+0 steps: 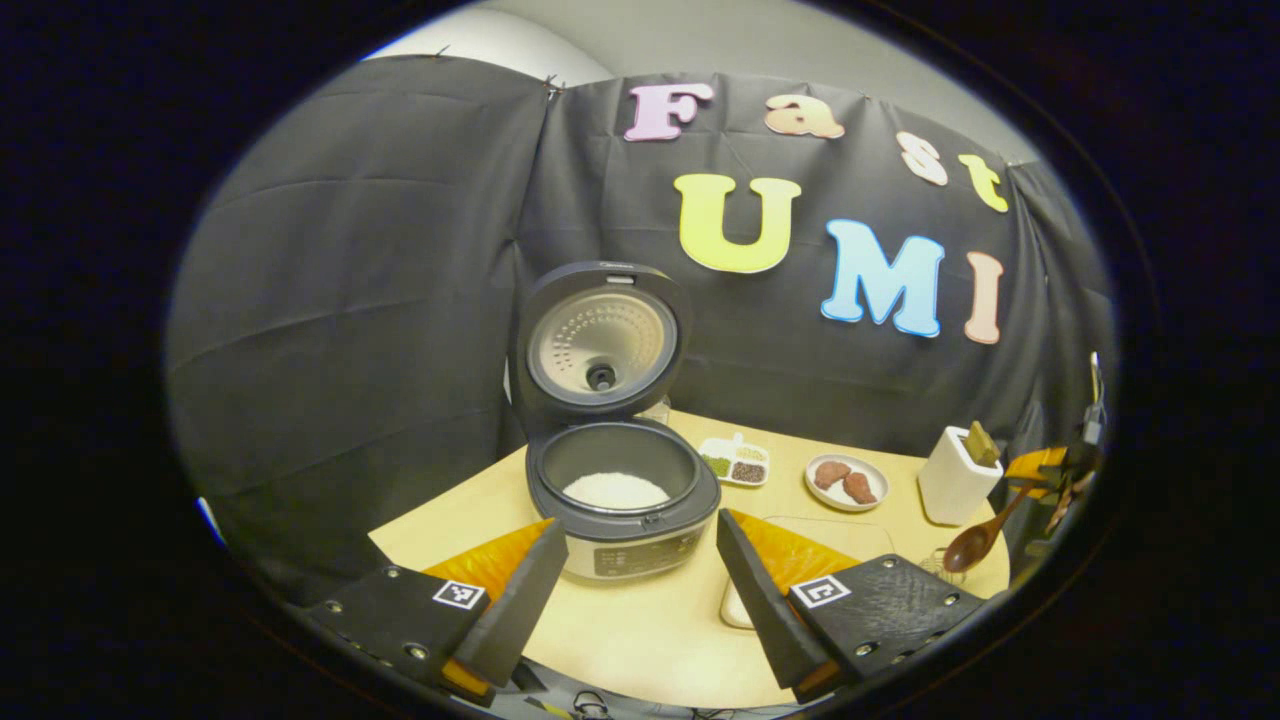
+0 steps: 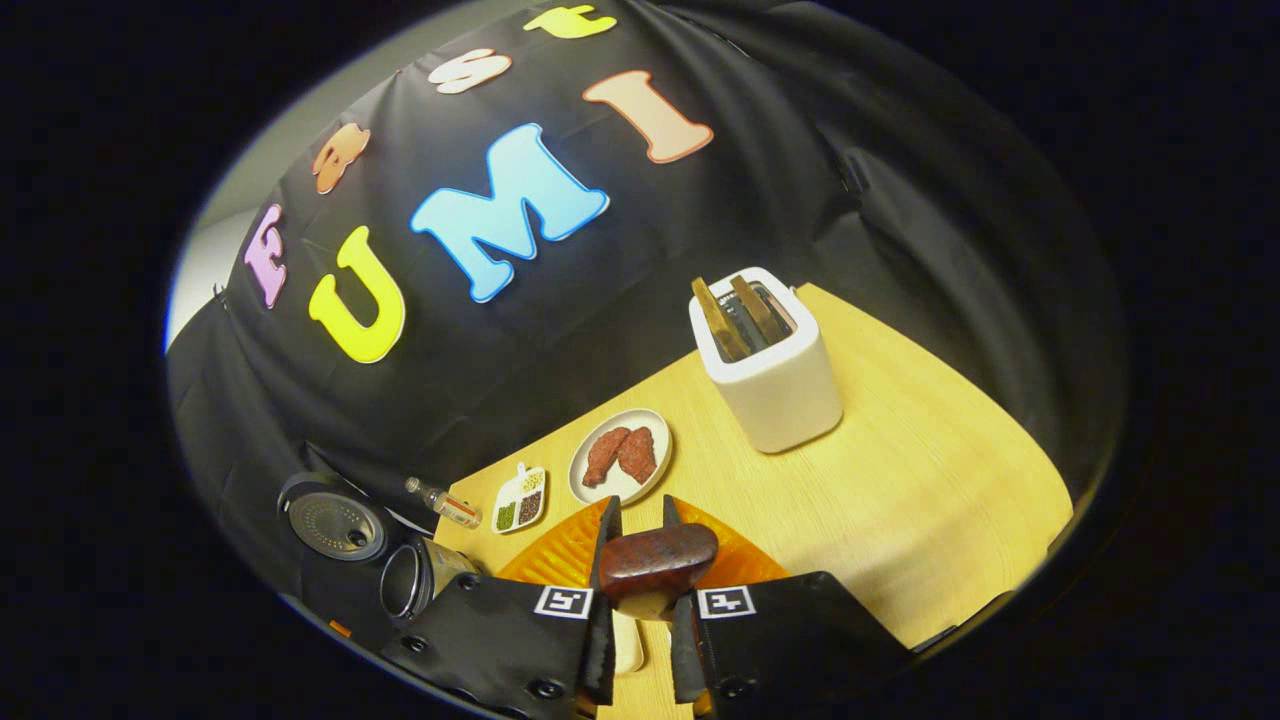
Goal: Close the left gripper, press the button to open the rice cooker; take a wooden spoon from the chopstick holder with the right hand, scoop a spoonful of rice and pour it into the rice cooker, then put the wooden spoon back into the chopstick holder.
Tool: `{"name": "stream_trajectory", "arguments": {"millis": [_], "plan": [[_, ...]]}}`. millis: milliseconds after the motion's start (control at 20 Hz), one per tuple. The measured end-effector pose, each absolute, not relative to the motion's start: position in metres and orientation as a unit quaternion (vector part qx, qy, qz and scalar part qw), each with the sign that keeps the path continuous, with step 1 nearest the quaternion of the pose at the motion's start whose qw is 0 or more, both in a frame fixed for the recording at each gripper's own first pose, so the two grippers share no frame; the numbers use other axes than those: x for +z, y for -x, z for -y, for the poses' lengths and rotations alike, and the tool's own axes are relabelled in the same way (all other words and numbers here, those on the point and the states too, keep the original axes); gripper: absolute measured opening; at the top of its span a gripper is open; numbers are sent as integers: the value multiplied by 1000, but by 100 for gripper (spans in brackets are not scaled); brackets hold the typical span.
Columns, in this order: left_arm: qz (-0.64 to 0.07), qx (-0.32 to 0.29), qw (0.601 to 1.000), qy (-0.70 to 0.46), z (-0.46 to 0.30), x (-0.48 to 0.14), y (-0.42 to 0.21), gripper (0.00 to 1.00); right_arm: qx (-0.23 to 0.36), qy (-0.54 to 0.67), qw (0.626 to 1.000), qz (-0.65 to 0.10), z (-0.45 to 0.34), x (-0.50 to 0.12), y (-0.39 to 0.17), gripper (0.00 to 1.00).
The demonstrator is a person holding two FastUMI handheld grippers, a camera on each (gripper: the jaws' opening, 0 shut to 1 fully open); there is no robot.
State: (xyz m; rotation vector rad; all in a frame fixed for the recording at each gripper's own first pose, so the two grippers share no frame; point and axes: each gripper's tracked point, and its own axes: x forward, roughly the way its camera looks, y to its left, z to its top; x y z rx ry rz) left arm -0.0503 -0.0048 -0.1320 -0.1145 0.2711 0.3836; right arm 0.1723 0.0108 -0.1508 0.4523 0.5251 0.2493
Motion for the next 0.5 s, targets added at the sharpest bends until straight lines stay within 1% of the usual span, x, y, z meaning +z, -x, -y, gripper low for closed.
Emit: {"name": "stream_trajectory", "arguments": {"millis": [100,250,500], "plan": [[-135,202,968,58,10,-130,59,94,125,-229,927,-271,-16,-166,-173,25],[-138,215,966,45,10,-124,70,95,119,-205,930,-282,-16,-187,-176,26],[-135,230,963,44,-8,-113,73,94,106,-199,929,-293,-17,-198,-174,31]]}}
